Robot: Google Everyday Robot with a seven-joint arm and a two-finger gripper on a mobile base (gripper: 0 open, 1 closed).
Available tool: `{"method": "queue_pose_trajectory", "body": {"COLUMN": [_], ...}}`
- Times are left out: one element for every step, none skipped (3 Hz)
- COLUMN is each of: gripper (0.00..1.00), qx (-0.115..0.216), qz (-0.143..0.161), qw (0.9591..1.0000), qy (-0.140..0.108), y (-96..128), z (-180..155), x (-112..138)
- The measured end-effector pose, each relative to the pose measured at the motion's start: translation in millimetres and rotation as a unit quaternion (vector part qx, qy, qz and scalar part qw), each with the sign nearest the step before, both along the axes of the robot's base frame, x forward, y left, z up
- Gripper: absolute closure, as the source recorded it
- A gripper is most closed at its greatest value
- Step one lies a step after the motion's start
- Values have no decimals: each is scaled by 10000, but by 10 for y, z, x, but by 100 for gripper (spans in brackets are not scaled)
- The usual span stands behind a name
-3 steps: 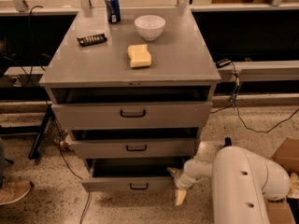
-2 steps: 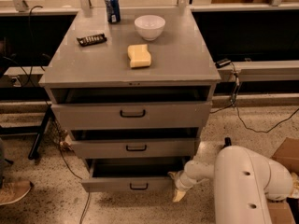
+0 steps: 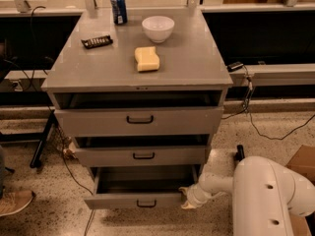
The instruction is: Open bottom drawer
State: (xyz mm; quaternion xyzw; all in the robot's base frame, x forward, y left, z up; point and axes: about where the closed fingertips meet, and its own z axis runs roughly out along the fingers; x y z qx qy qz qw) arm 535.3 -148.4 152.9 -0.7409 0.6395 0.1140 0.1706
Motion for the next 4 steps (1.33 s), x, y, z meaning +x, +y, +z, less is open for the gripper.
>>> {"method": "queue_pose_trajectory", "body": {"gripper": [100, 100, 100, 100], "qx": [32, 40, 40, 205], "qz": [-42, -53, -54, -261], "qw": [10000, 9999, 9999, 9989], "qy": [79, 99, 100, 321], "y": [-27, -34, -34, -109], "z": [19, 13, 12, -33], "x": [-72, -91, -93, -390]}}
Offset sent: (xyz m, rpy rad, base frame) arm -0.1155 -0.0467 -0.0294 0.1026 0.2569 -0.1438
